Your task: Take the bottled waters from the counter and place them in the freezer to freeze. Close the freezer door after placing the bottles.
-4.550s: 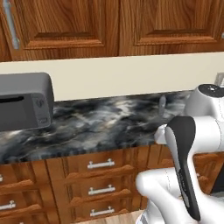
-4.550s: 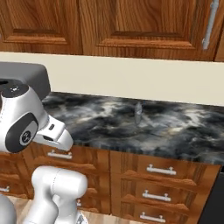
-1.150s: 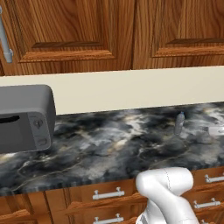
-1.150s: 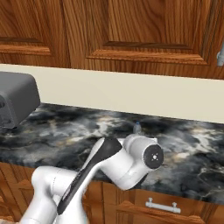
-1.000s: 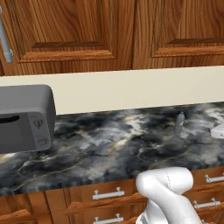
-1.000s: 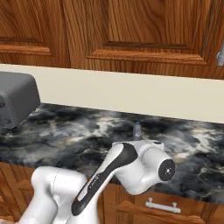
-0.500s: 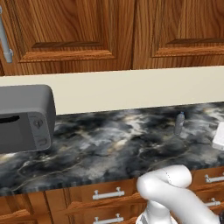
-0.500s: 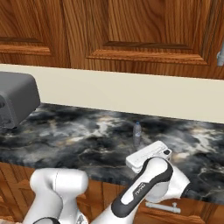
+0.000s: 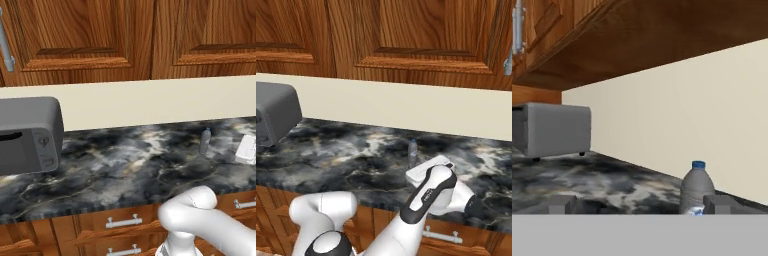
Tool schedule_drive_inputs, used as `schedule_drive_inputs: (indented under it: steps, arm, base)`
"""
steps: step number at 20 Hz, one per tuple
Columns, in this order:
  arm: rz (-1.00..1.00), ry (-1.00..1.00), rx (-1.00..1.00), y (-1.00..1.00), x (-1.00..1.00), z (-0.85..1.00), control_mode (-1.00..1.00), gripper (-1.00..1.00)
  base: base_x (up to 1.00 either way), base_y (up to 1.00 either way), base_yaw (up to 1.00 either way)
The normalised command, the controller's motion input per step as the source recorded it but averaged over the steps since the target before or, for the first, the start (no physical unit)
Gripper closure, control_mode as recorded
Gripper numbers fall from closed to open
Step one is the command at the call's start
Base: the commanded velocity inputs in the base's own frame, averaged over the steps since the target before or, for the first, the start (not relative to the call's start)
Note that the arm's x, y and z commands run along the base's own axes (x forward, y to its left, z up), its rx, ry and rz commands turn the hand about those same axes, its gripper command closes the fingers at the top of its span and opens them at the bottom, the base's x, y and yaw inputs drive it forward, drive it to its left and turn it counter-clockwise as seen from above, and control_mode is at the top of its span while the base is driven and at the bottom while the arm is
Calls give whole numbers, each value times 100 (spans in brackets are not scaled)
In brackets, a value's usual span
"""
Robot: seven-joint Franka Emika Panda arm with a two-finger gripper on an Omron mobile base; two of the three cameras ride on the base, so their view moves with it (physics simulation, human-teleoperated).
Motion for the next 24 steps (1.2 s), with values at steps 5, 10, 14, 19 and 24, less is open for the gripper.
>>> schedule_drive_inputs:
  steps: [5,10,14,19,24]
  arm:
    - [-4,11,-3,7,56,-33,-100,-100]
    - [-5,8,-2,0,56,-31,-100,-100]
    - [-10,18,-2,0,62,-29,-100,-100]
    - [-9,10,-1,0,56,-23,-100,-100]
    - [-4,0,0,0,26,-14,-100,-100]
  base:
    - [0,0,0]
    - [0,0,0]
    - [0,0,0]
    - [0,0,0]
    - [0,0,0]
